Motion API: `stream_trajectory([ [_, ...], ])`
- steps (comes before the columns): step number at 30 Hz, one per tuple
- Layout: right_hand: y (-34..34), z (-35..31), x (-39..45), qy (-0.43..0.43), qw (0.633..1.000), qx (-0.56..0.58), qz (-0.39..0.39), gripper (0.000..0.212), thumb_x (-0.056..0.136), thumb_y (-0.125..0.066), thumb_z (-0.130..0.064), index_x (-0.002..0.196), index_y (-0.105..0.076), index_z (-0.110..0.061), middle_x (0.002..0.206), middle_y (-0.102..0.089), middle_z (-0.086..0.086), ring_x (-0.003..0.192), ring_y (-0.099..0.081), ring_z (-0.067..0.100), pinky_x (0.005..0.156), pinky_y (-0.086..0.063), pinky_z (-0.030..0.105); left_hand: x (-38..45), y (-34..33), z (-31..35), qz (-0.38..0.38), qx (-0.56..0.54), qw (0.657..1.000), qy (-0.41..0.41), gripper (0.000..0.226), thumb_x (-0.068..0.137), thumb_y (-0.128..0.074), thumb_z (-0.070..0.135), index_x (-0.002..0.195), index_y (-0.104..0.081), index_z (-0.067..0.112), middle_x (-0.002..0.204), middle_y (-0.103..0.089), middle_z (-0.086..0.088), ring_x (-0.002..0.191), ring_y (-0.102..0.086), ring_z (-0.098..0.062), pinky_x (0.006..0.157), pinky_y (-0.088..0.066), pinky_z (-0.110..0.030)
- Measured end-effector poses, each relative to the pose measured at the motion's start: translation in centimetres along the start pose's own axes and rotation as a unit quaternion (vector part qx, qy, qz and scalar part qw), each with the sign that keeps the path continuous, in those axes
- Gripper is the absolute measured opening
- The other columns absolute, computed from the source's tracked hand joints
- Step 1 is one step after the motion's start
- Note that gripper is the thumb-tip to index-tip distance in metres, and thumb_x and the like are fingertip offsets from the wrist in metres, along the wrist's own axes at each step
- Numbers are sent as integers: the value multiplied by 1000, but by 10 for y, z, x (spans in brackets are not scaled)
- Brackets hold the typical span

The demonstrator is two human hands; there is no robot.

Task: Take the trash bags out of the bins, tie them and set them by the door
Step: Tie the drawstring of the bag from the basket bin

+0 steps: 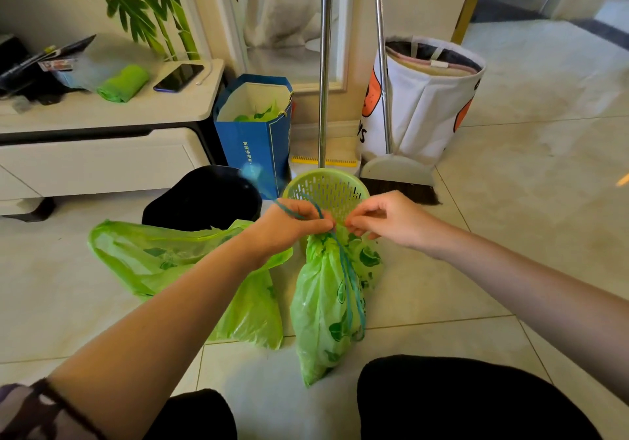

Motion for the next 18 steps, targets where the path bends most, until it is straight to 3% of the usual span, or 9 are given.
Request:
stream_trajectory([
  [3, -14, 4, 9, 16, 1000, -7, -1, 21, 84, -67, -9, 104, -68, -13, 83, -63, -10, 64, -60, -10, 61, -48, 10, -3, 2, 6, -17, 42, 998, -33, 14, 83, -69, 3, 96, -73, 1, 95, -74, -14, 84, -67, -12, 77, -54, -18],
  [5, -25, 2, 13, 27, 1000, 5, -7, 23, 84, -67, -7, 106, -67, -11, 83, -61, -12, 68, -59, -5, 63, -46, 7, -4, 4, 6, -11, 43, 998, -36, 14, 82, -70, 4, 95, -74, 3, 94, -74, -17, 82, -67, -15, 78, -56, -25],
  [8, -34, 3, 14, 15, 997, 70, -11, 8, 82, -70, -13, 89, -70, -18, 79, -65, -10, 75, -60, 3, 70, -47, 11, -4, 9, 3, 18, 31, 999, -29, 16, 81, -71, 6, 96, -73, 1, 87, -74, -16, 77, -68, -16, 74, -58, -26],
  [10, -37, 4, 13, 7, 993, 113, -18, 10, 81, -72, -18, 78, -69, -27, 76, -68, -11, 76, -62, 4, 73, -49, 17, -3, 12, 1, 34, 26, 999, -21, 17, 81, -71, 7, 97, -73, 1, 83, -74, -13, 73, -69, -13, 70, -58, -23],
  [18, -37, 8, 15, -25, 993, 117, -9, 8, 81, -71, -20, 78, -67, -26, 75, -66, -9, 65, -61, -2, 65, -48, 13, -2, 12, -1, 4, 43, 999, -7, 8, 81, -72, 11, 87, -71, 7, 83, -72, -10, 78, -68, -16, 79, -59, -30],
])
Point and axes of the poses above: each hand's wrist, its own x-axis towards the middle knuckle, its own y-axis out of the back of the hand, z = x × y, the point moved 5 cm from there along x, towards the middle knuckle
